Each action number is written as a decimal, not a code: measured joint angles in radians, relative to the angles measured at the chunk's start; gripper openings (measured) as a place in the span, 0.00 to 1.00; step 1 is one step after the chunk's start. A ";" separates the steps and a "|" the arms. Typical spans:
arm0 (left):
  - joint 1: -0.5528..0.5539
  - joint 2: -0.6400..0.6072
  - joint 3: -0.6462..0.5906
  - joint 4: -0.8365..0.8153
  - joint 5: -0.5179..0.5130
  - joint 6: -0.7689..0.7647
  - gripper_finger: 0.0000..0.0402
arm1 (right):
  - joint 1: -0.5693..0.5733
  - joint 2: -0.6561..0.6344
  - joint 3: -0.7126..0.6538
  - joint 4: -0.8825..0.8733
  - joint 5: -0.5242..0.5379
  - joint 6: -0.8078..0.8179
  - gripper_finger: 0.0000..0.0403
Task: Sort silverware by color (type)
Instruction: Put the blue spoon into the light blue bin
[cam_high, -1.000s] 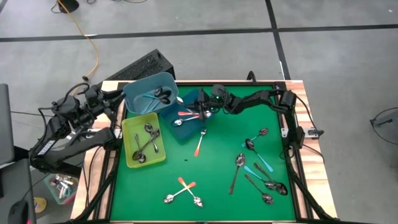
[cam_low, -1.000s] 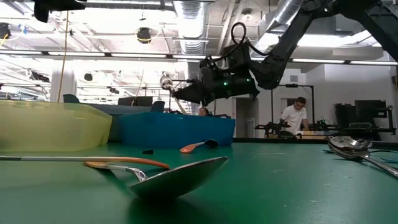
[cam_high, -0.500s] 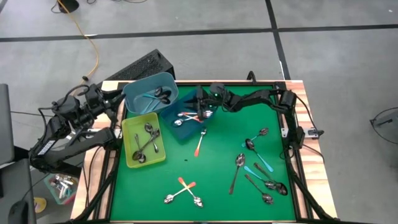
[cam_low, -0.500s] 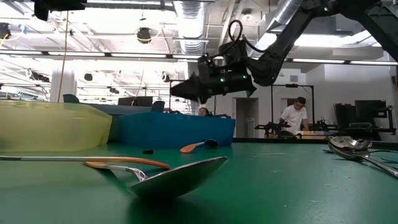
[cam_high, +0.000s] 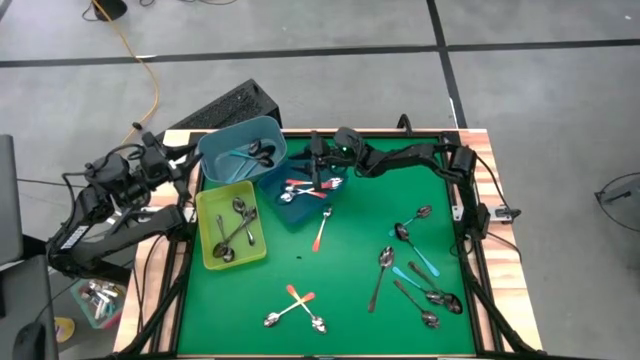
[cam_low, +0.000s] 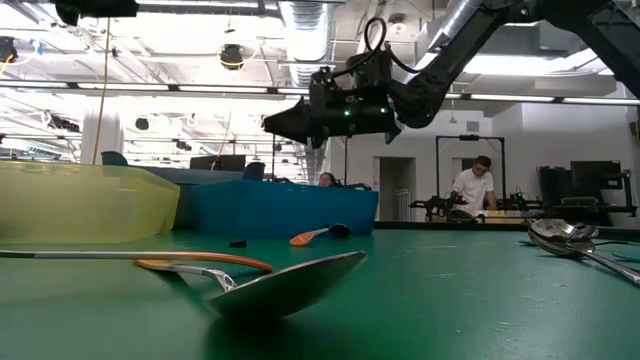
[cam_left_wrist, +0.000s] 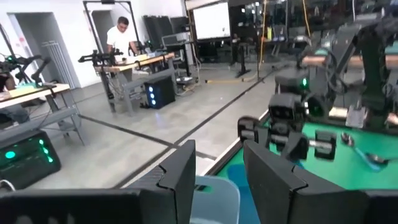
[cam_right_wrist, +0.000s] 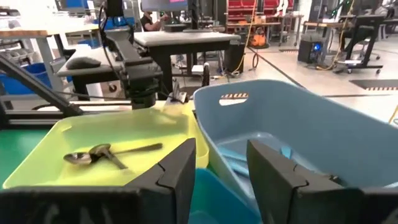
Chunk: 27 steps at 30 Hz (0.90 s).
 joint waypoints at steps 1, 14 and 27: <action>0.000 0.000 0.000 -0.010 0.000 0.010 0.30 | -0.001 0.000 0.006 -0.002 0.000 0.000 0.40; 0.000 0.000 0.000 -0.047 0.000 0.083 0.30 | 0.021 0.000 0.149 -0.036 -0.007 0.129 0.40; 0.000 0.000 0.000 -0.063 0.002 -0.050 0.30 | 0.177 -0.051 0.400 -1.107 0.049 0.247 0.40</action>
